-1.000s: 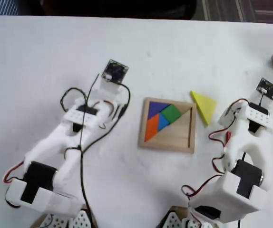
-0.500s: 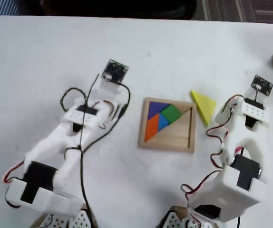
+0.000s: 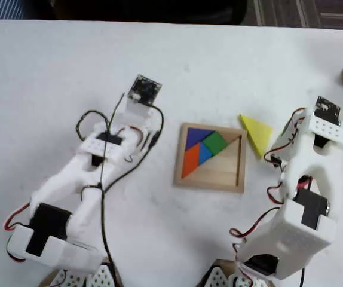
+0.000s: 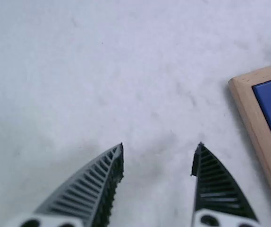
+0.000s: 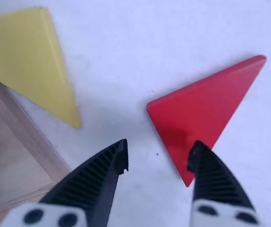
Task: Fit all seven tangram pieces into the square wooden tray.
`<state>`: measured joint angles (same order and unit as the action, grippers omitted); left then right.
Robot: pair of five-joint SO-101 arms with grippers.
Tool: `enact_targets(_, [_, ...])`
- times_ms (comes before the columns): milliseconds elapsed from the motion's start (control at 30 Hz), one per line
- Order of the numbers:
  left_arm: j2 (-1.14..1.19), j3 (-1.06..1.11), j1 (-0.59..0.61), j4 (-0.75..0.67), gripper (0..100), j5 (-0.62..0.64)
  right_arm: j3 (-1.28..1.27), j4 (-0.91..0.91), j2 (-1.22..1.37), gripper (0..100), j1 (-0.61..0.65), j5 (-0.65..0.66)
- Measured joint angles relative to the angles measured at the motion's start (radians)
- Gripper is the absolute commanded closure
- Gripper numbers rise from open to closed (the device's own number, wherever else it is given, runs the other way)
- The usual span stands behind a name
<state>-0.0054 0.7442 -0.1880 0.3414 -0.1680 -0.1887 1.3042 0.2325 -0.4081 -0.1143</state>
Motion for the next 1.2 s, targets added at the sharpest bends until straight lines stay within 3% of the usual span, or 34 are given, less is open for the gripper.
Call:
enact_targets(200, [0.0, 0.0, 0.0, 0.0, 76, 0.0, -0.048, 0.018, -0.04, 76.3, -0.041, 0.075])
enact_targets(467, [0.0, 0.0, 0.0, 0.0, 76, 0.0, -0.276, -0.08, -0.279, 75.9, -0.057, 0.078])
enact_targets(600, [0.0, 0.0, 0.0, 0.0, 76, 0.0, -0.295, -0.135, -0.284, 75.3, -0.064, -0.005])
enact_targets(800, [0.0, 0.0, 0.0, 0.0, 76, 0.0, -0.295, -0.147, -0.216, 63.2, -0.061, -0.086])
enact_targets(1200, [0.0, 0.0, 0.0, 0.0, 76, 0.0, -0.097, -0.19, 0.049, 63.3, -0.041, -0.091])
